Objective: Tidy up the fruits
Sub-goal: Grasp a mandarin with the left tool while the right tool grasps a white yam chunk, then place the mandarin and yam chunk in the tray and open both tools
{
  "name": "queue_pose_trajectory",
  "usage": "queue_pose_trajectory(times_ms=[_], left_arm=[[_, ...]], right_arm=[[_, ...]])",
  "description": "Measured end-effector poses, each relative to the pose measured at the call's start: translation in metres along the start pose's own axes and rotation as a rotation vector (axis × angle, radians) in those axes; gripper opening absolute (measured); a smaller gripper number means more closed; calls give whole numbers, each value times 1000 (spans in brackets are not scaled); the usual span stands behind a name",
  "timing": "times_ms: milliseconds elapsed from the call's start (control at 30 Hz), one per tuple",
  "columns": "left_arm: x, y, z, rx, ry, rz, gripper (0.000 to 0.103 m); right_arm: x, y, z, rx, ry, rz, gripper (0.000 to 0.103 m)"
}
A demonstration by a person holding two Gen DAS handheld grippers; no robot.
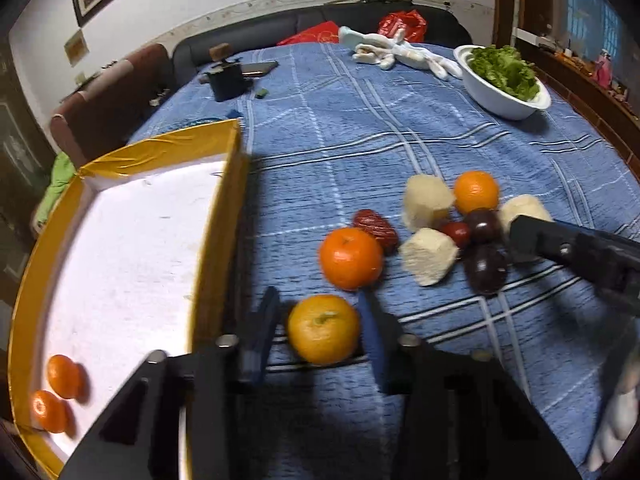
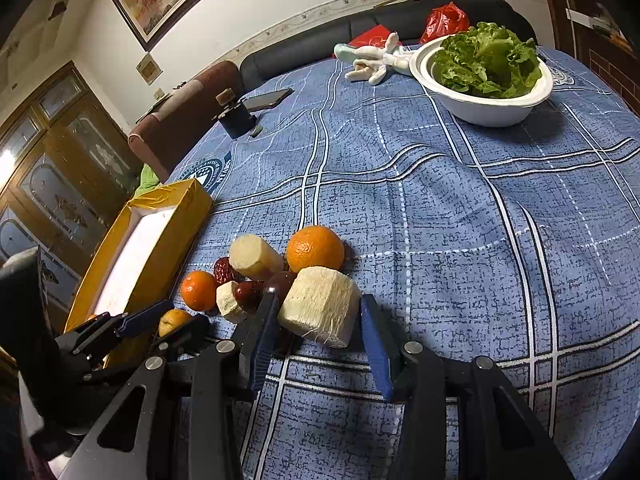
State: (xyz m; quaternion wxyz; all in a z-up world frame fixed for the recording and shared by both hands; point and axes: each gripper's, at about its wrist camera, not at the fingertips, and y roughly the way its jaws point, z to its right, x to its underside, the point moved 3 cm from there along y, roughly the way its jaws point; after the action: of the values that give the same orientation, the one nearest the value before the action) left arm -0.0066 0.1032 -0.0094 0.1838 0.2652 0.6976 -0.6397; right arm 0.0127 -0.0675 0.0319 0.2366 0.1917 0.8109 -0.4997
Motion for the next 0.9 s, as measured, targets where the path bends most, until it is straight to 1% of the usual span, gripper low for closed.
queue_pose_trajectory(times_ms=[33,67,133,300,367,467,567,633,700,767,833,900], left_arm=[[-1,-1,-4,18,-18,1,32],[-1,-4,-8,52,-42,3,32],[-1,-11,-14,79,-77,9,32],[1,-46,-32,135,-165,79,32],[3,-59,-43,139,-202,101,32],[9,-75,-71,125,-257,129,32],[14,-80,-108,102,-322,121,32],[19,-84,-136,90,-371,119,32],[22,-81,-165,60,-409,106,32],[24,-76,-183,55,-439,92,32],[26,-67,-202,52,-467,72,32],[28,-58,-216,55,-491,53,32]], right_arm=[[0,0,0,1,0,1,46],[0,0,0,2,0,2,45],[0,-1,1,2,-1,5,45],[-1,-5,3,5,5,24,45],[-1,-6,4,9,5,31,45],[1,-10,0,30,-14,51,45],[-1,-21,-11,74,-60,92,45],[-3,-34,-28,59,-88,111,45],[-7,-46,-53,30,-132,115,45],[-9,-54,-85,-15,-185,109,46],[-8,-51,-120,-65,-241,79,46],[-2,-38,-155,-108,-301,33,46]])
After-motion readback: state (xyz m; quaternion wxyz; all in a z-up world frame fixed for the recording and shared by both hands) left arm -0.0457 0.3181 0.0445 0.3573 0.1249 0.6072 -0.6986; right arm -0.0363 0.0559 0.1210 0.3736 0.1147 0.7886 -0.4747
